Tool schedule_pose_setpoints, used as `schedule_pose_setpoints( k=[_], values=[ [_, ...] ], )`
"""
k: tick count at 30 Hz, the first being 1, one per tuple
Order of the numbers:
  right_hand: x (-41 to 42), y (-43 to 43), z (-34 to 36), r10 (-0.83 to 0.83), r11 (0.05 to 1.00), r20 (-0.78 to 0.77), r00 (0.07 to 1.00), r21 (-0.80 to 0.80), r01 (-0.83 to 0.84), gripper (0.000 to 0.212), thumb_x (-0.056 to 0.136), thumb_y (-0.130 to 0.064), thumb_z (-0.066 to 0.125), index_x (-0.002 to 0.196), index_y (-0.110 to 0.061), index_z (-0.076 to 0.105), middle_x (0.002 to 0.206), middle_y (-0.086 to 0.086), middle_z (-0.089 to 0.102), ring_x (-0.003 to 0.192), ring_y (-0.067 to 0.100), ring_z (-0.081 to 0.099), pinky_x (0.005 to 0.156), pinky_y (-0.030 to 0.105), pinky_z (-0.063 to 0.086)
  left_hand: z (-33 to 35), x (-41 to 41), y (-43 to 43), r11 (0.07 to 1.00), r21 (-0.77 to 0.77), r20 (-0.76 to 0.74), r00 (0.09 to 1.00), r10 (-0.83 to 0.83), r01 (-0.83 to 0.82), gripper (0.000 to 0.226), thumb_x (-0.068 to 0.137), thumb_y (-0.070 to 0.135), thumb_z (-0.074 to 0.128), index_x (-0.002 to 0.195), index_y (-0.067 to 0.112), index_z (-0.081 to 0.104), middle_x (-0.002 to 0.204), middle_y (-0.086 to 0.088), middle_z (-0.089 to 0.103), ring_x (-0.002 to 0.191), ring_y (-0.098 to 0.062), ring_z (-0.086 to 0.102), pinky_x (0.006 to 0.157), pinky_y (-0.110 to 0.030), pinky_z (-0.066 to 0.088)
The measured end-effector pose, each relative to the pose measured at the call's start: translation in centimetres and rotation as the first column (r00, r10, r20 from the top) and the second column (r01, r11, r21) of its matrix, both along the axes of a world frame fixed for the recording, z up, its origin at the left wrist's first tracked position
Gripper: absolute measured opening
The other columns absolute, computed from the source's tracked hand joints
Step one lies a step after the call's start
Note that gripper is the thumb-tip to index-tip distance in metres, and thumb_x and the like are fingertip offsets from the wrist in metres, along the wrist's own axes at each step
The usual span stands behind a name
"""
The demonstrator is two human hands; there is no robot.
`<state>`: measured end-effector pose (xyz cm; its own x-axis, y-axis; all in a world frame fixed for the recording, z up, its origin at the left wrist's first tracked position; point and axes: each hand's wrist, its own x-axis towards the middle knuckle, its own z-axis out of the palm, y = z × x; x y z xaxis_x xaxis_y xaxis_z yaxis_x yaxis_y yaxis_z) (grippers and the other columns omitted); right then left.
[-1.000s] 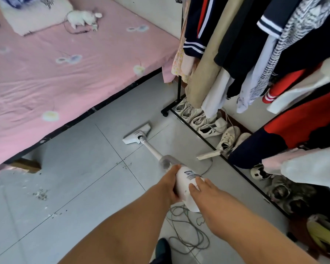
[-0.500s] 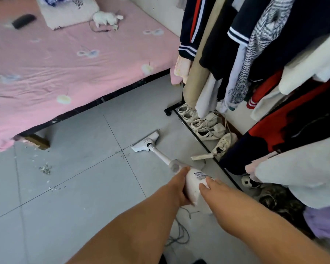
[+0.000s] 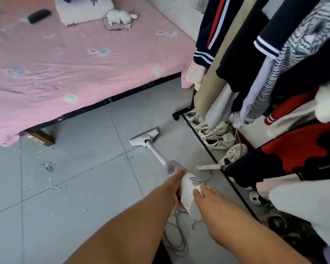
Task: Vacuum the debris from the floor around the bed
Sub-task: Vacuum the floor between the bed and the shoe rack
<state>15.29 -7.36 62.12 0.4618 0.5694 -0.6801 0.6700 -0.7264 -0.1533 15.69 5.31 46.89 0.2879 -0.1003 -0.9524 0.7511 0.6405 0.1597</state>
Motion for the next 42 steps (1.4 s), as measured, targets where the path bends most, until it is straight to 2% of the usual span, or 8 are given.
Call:
schedule_pose_setpoints(
  k=[4,8,15,22,28,31,36,42],
  values=[
    [3.1,4.4,-0.3,-0.007,1.000,-0.031,0.999,-0.013,0.007,0.065,0.094,-0.005,0.043,0.151,-0.008,0.012,0.158,0.013,-0.001,0.146,0.028,0.005,0.112,0.033,0.025,-0.6,2.9,4.3,0.999,-0.030,0.012,0.999,0.031,-0.030,0.062,0.084,0.058,0.070,0.117,0.006,0.068,0.101,-0.017,0.077,0.094,-0.030,0.074,0.081,-0.044,0.058],
    [6.3,9.3,-1.2,0.023,1.000,-0.006,1.000,-0.007,-0.023,0.072,0.093,-0.007,0.050,0.151,-0.007,0.008,0.157,0.014,-0.002,0.146,0.029,0.004,0.114,0.034,0.025,-0.7,6.0,9.0,0.998,-0.015,0.033,0.997,0.066,-0.066,0.059,0.085,0.055,0.070,0.117,0.006,0.067,0.102,-0.016,0.076,0.097,-0.029,0.073,0.084,-0.042,0.057],
    [10.4,17.1,-2.9,0.052,0.999,0.021,0.998,0.001,-0.052,0.073,0.091,-0.009,0.055,0.150,-0.007,0.012,0.156,0.014,0.003,0.144,0.028,0.009,0.110,0.038,0.035,-1.3,10.0,17.1,0.996,0.013,0.026,0.996,0.086,-0.086,0.055,0.086,0.055,0.069,0.115,0.008,0.068,0.091,-0.013,0.078,0.075,-0.026,0.076,0.064,-0.036,0.058],
    [11.9,20.5,-4.1,0.094,0.995,0.055,0.994,0.015,-0.095,0.067,0.095,-0.008,0.048,0.151,-0.007,0.011,0.156,0.014,0.005,0.144,0.028,0.009,0.111,0.037,0.032,-2.4,11.2,20.9,0.990,0.020,0.017,0.990,0.141,-0.142,0.060,0.085,0.056,0.070,0.122,0.008,0.066,0.100,-0.014,0.077,0.081,-0.028,0.076,0.062,-0.038,0.060],
    [11.3,17.9,-3.2,0.109,0.993,0.020,0.994,-0.052,-0.108,0.071,0.095,-0.011,0.048,0.152,-0.009,0.005,0.157,0.014,-0.001,0.144,0.032,0.011,0.115,0.037,0.025,-2.2,10.2,17.9,0.991,0.000,0.010,0.991,0.132,-0.132,0.059,0.084,0.055,0.072,0.119,0.008,0.065,0.095,-0.015,0.078,0.075,-0.031,0.077,0.054,-0.040,0.060],
    [10.1,14.8,-1.8,0.106,0.993,0.027,0.994,-0.059,-0.105,0.071,0.093,-0.010,0.051,0.151,-0.008,0.010,0.157,0.014,0.004,0.141,0.029,0.021,0.111,0.034,0.028,-1.5,9.1,14.6,0.994,-0.009,0.016,0.993,0.113,-0.113,0.058,0.083,0.055,0.072,0.117,0.008,0.066,0.093,-0.015,0.078,0.073,-0.031,0.076,0.055,-0.039,0.060],
    [6.4,7.9,0.9,0.086,0.991,0.021,0.996,-0.102,-0.083,0.068,0.091,-0.010,0.052,0.149,-0.010,0.016,0.156,0.013,0.006,0.128,0.026,0.042,0.100,0.031,0.037,-0.2,5.9,7.1,0.999,-0.002,0.028,0.998,0.053,-0.053,0.058,0.084,0.058,0.070,0.114,0.008,0.068,0.095,-0.013,0.078,0.084,-0.027,0.076,0.069,-0.039,0.060],
    [1.5,-0.8,3.2,0.063,0.976,0.048,0.997,-0.211,-0.051,0.082,0.090,-0.009,0.055,0.152,-0.008,0.003,0.158,0.015,-0.003,0.123,0.029,0.048,0.093,0.035,0.045,1.7,1.8,-2.4,0.999,-0.044,0.037,0.999,-0.024,0.025,0.058,0.086,0.060,0.066,0.115,0.009,0.066,0.084,-0.015,0.078,0.066,-0.028,0.076,0.053,-0.039,0.059]
  ],
)
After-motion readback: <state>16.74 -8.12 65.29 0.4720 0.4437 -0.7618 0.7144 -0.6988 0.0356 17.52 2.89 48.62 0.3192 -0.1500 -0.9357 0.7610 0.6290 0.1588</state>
